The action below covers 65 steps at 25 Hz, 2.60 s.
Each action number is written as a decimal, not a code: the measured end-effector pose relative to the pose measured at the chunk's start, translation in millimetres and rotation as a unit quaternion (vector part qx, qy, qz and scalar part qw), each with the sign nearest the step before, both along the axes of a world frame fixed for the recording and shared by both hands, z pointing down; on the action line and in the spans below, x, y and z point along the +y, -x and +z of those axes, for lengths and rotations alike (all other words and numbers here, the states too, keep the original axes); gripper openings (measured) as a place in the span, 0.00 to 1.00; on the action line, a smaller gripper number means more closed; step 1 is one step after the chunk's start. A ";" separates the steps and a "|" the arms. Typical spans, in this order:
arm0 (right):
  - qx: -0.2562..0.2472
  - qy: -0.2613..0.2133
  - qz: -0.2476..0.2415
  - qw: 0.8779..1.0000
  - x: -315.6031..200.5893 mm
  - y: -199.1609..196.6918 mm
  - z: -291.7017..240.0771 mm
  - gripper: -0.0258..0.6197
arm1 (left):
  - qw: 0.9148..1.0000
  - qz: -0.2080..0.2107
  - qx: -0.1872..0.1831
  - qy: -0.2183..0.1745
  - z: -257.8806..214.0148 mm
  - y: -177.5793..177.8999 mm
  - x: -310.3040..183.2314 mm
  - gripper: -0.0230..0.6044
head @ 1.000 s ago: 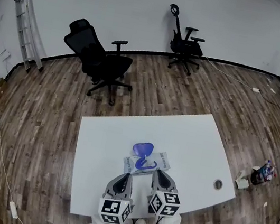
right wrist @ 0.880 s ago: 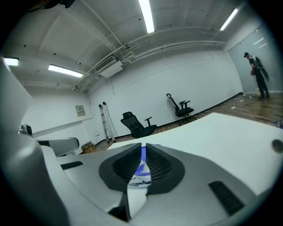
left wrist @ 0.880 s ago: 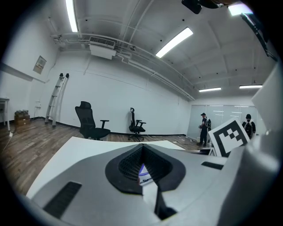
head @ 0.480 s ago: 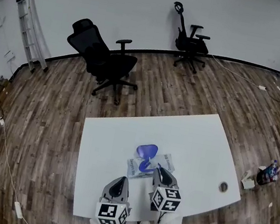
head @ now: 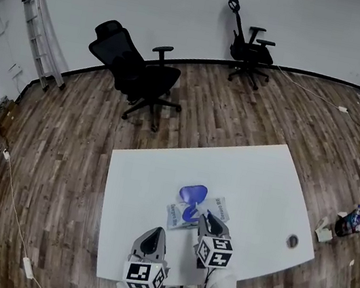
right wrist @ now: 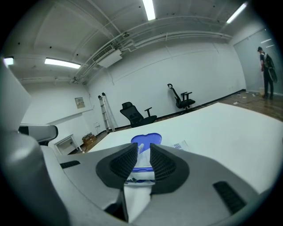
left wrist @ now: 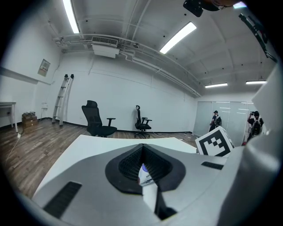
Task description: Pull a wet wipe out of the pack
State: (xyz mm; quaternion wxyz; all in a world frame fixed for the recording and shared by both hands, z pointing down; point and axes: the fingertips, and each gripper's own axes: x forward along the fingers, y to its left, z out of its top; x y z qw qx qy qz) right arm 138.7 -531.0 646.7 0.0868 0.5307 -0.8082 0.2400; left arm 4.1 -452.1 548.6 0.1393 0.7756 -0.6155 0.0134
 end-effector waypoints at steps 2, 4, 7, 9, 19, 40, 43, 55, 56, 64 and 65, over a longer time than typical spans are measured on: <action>0.004 0.005 -0.001 1.000 -2.2 0.1 4.4 0.15 | 1.000 -0.002 0.000 0.001 0.3 1.3 -1.5 0.03; 0.008 0.010 -0.002 1.000 -4.0 -1.4 10.0 0.15 | 1.000 -0.001 0.000 0.002 1.4 0.8 -2.8 0.03; 0.014 0.021 -0.007 1.000 -5.6 -1.4 18.4 0.16 | 1.000 -0.004 -0.002 0.004 3.8 1.4 -4.3 0.03; 0.017 0.028 -0.011 0.999 -6.8 1.5 21.8 0.18 | 1.000 -0.006 -0.006 0.004 3.8 3.5 -5.7 0.03; 0.032 0.047 -0.008 0.998 -20.1 1.5 35.6 0.18 | 1.000 -0.016 -0.004 0.004 3.4 8.7 -11.0 0.03; 0.052 0.088 -0.022 0.994 -31.7 9.0 51.8 0.17 | 0.999 -0.037 0.003 0.014 10.7 20.0 -16.3 0.03; 0.055 0.092 -0.024 0.994 -32.8 7.8 50.9 0.17 | 0.999 -0.036 0.004 0.015 10.3 17.1 -18.0 0.03; 0.068 0.080 -0.010 0.994 -35.2 3.3 52.4 0.07 | 0.999 -0.047 0.006 0.016 12.7 24.6 -15.4 0.03; 0.066 0.080 -0.009 0.995 -35.1 3.1 52.1 0.07 | 0.999 -0.046 0.006 0.016 12.7 24.8 -15.0 0.03; 0.061 0.071 -0.010 0.996 -33.7 1.9 48.0 0.06 | 0.999 -0.046 0.006 0.014 12.3 24.3 -12.1 0.03; 0.060 0.069 -0.011 0.996 -33.5 2.7 45.5 0.06 | 0.999 -0.046 0.006 0.014 11.5 24.7 -11.9 0.04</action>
